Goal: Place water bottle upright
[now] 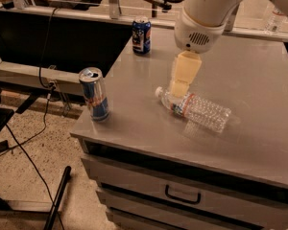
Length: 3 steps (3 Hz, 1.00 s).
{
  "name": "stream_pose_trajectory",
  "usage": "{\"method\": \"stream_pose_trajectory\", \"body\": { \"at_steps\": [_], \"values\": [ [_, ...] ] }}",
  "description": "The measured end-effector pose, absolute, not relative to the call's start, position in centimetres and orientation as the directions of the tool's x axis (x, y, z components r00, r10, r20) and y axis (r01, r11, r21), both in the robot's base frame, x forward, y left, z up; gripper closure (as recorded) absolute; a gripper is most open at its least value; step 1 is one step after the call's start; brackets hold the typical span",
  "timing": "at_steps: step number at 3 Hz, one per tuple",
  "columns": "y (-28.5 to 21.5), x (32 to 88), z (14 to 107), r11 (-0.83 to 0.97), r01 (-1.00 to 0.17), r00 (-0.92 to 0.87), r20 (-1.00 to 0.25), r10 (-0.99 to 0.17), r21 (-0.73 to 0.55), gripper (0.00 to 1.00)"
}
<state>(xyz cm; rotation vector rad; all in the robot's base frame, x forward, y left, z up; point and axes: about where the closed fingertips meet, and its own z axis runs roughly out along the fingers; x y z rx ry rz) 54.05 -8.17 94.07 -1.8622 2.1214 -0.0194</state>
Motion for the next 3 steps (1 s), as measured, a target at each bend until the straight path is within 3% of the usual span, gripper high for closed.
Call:
{"method": "stream_pose_trajectory", "body": {
  "at_steps": [3],
  "values": [
    [-8.8, 53.8, 88.1, 0.359, -0.924, -0.345, -0.121, -0.931, -0.133, 0.0]
  ]
}}
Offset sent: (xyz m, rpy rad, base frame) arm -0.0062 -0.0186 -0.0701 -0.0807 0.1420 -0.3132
